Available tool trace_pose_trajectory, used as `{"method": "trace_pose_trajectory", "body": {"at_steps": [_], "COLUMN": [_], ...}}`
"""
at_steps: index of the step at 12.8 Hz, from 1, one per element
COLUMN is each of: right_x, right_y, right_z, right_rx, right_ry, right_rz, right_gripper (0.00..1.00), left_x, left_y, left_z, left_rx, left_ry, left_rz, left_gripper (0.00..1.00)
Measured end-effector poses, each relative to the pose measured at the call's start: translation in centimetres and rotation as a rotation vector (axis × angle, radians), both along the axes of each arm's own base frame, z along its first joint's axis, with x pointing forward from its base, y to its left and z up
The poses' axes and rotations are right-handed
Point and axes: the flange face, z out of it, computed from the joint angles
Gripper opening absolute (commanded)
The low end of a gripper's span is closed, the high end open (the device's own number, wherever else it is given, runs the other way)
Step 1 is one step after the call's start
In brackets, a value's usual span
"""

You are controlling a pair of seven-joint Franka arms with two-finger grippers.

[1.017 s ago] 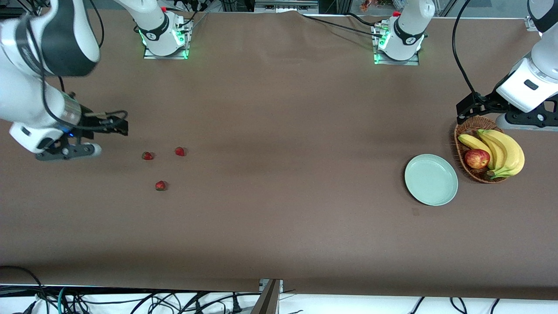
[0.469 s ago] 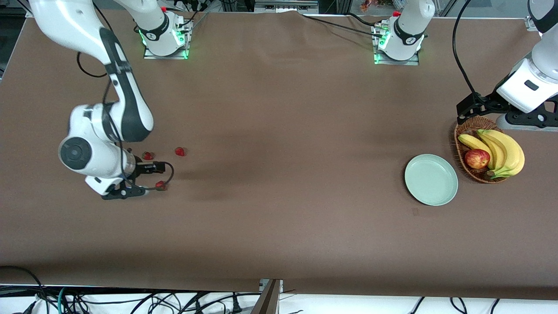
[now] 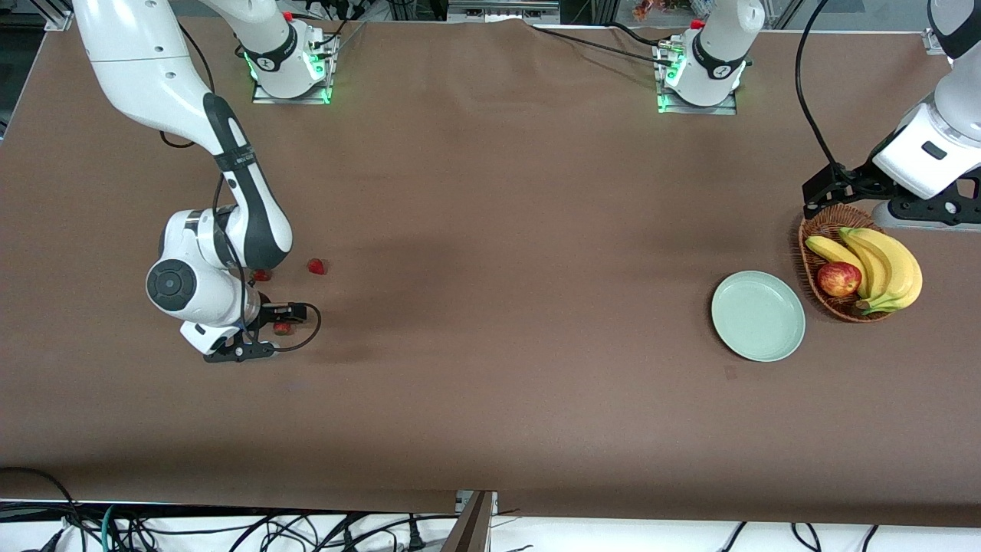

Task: Collect all strawberries into plate
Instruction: 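Reach down and grasp a red strawberry with the right gripper, then carry the strawberry toward the plate and release it mid-table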

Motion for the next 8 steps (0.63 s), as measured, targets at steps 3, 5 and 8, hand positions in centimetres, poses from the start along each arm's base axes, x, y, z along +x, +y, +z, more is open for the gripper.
{"method": "trace_pose_trajectory", "body": {"at_steps": [3,5,8], "right_x": [-0.1,-0.2,-0.3], "right_y": [-0.1,-0.2,-0.2], "right_z": [-1.6,-2.3,-2.4], "right_rx": [-0.004,-0.005,-0.003], "right_ry": [0.003,0.01,0.012], "right_rz": [-0.001,-0.003,-0.007], "right_gripper": [0.59,0.35,0.04], "left_x": [0.0,0.0,0.0], "left_y": [0.0,0.0,0.0], "left_z": [0.0,0.0,0.0], "left_rx": [0.0,0.0,0.0], "left_ry": [0.0,0.0,0.0], "left_rz": [0.0,0.0,0.0], "left_gripper": [1.0,1.0,1.0]}}
